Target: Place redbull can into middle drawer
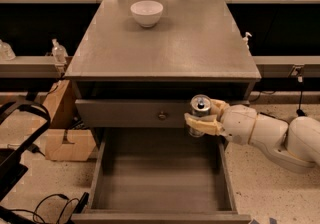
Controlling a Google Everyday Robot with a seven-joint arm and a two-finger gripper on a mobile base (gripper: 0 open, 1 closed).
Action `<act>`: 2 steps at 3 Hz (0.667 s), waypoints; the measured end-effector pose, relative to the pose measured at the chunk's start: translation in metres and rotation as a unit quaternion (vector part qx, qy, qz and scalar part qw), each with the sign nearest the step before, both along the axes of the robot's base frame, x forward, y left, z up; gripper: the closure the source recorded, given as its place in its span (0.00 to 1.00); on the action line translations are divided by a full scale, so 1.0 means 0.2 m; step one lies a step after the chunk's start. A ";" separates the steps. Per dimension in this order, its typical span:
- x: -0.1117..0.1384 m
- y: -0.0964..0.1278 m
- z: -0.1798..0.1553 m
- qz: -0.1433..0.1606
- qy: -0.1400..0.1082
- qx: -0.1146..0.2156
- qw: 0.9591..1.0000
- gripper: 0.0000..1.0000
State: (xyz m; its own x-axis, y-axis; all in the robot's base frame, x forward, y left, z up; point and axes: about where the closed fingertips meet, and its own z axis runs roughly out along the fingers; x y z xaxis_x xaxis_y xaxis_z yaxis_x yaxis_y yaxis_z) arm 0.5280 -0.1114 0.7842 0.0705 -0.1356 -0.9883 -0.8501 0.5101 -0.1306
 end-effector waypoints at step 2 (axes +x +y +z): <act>0.06 0.21 -0.71 0.068 0.026 -0.014 0.997 1.00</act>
Offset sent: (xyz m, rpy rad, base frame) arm 0.0223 0.0652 -0.2402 -0.0602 0.0855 0.2376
